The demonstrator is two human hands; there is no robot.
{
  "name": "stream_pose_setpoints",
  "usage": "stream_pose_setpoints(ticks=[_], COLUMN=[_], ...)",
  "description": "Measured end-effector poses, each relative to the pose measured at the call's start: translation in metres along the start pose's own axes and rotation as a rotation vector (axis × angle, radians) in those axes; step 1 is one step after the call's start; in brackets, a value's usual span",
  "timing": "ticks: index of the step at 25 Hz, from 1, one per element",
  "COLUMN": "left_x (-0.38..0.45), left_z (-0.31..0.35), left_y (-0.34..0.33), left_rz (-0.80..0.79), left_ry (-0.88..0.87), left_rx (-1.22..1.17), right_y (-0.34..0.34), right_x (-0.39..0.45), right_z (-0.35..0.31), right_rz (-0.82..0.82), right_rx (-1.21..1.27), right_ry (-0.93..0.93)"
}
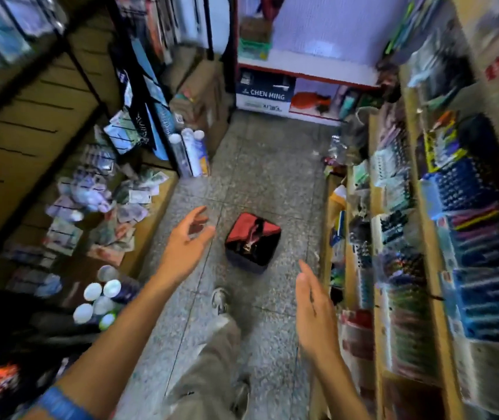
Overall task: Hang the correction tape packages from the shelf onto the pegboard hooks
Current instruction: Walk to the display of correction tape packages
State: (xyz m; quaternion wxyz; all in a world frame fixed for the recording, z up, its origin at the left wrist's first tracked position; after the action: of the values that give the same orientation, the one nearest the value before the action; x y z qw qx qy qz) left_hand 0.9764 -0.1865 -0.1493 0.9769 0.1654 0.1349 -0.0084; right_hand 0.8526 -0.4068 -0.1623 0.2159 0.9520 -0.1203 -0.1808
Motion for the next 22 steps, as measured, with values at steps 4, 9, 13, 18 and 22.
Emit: stream_pose_setpoints(ticks=[4, 9, 13, 18, 22], left_x=[0.104, 0.212, 0.268, 0.324, 0.350], left_z=[0.012, 0.042, 0.060, 0.044, 0.038], left_y=[-0.004, -0.006, -0.003, 0.006, -0.002], left_rz=[0.060, 0.079, 0.129, 0.241, 0.433], left_ry=[0.033, 0.028, 0.049, 0.147, 0.272], left_rx=[-0.106, -0.144, -0.180, -0.181, -0.209], right_y=[-0.015, -0.017, -0.016, -0.043, -0.077], right_x=[0.111, 0.239, 0.319, 0.428, 0.515], right_z=[-0.033, -0.082, -0.118, -0.157, -0.183], right_rz=[-0.117, -0.172, -0.176, -0.264, -0.459], right_rx=[-0.057, -0.096, -0.003, 0.045, 0.016], right_ry=[-0.001, 0.001, -0.007, 0.023, 0.139])
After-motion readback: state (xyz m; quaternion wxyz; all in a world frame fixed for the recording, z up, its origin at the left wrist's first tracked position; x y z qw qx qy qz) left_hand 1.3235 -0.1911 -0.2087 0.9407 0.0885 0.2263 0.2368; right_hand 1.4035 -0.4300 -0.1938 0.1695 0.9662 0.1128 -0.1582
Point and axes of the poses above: each hand's wrist, its own x-axis towards the middle knuckle, its own y-axis out of the back of the hand, z = x × y, the point moved 1 cm from there along x, towards the middle knuckle, and after that the axes turned 1 degree about -z, right-handed, at the moved point
